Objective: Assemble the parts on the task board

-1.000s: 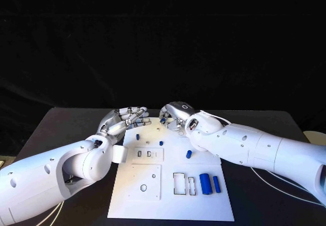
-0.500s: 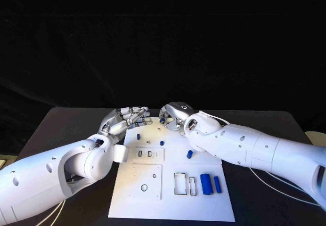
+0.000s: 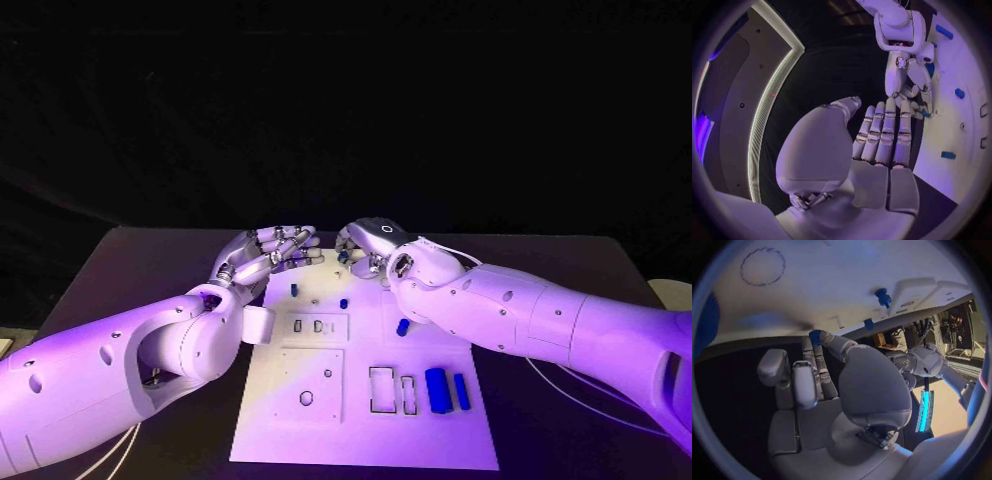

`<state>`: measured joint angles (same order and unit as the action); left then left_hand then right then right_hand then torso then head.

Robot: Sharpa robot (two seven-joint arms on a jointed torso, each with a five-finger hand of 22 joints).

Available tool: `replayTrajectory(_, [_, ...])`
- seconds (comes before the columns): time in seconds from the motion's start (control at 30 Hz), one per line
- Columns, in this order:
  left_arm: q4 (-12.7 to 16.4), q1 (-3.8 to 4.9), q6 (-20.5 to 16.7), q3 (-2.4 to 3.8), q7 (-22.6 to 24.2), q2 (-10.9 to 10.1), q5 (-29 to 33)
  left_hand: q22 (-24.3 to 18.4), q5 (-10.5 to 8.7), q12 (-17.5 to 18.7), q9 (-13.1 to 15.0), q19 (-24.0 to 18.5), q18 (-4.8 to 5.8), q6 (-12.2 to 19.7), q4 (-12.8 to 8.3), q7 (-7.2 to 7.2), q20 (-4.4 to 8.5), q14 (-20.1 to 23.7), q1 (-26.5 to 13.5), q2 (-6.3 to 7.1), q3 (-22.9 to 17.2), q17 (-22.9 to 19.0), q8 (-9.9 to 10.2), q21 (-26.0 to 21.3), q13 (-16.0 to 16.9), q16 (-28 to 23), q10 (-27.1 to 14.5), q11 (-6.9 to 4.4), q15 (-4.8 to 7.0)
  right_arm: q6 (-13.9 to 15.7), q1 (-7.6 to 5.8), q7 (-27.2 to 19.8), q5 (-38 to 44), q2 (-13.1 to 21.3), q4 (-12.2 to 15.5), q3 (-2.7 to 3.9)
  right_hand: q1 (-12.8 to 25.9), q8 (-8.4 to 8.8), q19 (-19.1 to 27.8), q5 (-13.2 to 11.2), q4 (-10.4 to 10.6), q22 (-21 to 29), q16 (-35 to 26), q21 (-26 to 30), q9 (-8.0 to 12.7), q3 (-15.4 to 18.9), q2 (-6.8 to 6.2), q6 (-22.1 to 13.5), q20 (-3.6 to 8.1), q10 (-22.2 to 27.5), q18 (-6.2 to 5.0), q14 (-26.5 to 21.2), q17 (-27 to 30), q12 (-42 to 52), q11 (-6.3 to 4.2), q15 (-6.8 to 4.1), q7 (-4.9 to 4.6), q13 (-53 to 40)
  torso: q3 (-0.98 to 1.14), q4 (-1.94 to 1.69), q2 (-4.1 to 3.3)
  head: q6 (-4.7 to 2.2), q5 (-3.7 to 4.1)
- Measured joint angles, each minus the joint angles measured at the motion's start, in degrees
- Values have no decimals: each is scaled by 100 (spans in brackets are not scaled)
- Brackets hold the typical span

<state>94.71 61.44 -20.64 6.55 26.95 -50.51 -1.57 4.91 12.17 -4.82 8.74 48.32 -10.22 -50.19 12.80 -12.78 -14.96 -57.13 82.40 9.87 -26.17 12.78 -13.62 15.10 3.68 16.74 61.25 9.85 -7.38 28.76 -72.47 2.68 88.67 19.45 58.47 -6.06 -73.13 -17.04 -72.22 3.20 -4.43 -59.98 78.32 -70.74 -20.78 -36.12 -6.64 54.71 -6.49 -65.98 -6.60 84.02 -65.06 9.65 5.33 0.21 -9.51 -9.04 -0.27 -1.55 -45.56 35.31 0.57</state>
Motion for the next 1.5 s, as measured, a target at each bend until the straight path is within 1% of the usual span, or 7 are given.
replayTrajectory(0.5, [-23,3,2,0,-7,-16,4,0,0,21,0,0,0,0,0,0,0,0,0,0,-33,-1,0,0,0,0,0,0,0,-24,-8,153,22,372,390,5,246,383,513,80,160,696,-299,587,3,206,-343,-593,-182,903,-3,-82,698,-211,220,225,-148,184,7,8,-1,-14,-13])
replayTrajectory(0.73, [-46,3,5,-1,-14,-64,18,-5,0,21,0,0,1,0,0,0,0,0,0,0,-32,4,0,0,-1,-5,0,0,0,-19,-81,223,-32,1154,1292,78,246,383,486,155,243,612,-299,597,-54,289,-343,-431,-155,749,-3,-82,682,93,160,225,-111,157,11,37,15,-20,-25])
replayTrajectory(0.87, [-54,3,24,-2,-19,-112,26,-7,0,21,0,0,1,0,-32,0,0,0,0,0,-64,11,0,0,-1,-22,0,0,0,-22,-141,271,-164,1707,1799,142,505,421,280,717,449,365,-263,425,-73,561,-601,-426,-122,327,-3,-39,613,469,114,182,-106,14,11,78,40,-16,10])
replayTrajectory(1.03, [-71,4,62,-2,-20,-169,36,-13,0,41,0,0,1,0,-32,0,0,0,0,0,-64,11,0,0,-1,-22,0,0,0,-250,-260,312,-690,2258,2103,190,553,521,59,878,634,24,-267,206,-144,1113,-695,-733,-74,236,-3,-41,648,1348,53,99,-89,-610,8,121,67,6,86])
replayTrajectory(1.2, [-81,4,106,-1,-20,-198,43,-13,0,41,0,0,1,0,-47,0,0,0,0,0,-79,16,0,0,-1,-22,0,0,0,-744,-319,349,-1239,2506,2068,201,266,185,-120,938,896,-346,166,12,-452,1836,-498,-1124,-50,1054,-3,-39,-97,3827,28,98,-83,-2423,4,148,85,30,110])
replayTrajectory(1.3, [-82,4,133,-1,-20,-198,46,-13,0,41,0,0,0,0,-47,0,0,0,0,0,-79,16,0,0,-1,-22,0,0,0,-983,-325,377,-1343,2536,2032,202,138,-54,-417,1023,1008,-830,690,-338,-538,1971,-446,-1154,-58,855,133,-20,-913,5099,-6,79,-88,-3620,1,148,87,42,110])
replayTrajectory(1.5, [-84,4,183,-1,-26,-200,49,-13,0,41,0,0,1,0,-47,0,0,0,0,0,-79,15,0,0,-2,-22,0,0,0,-1271,-325,441,-1387,2427,1869,189,102,-223,-536,1122,1133,-1103,878,-526,-565,2096,-410,-1269,-80,390,132,-18,-991,5987,41,81,-98,-4631,-7,146,87,55,93])
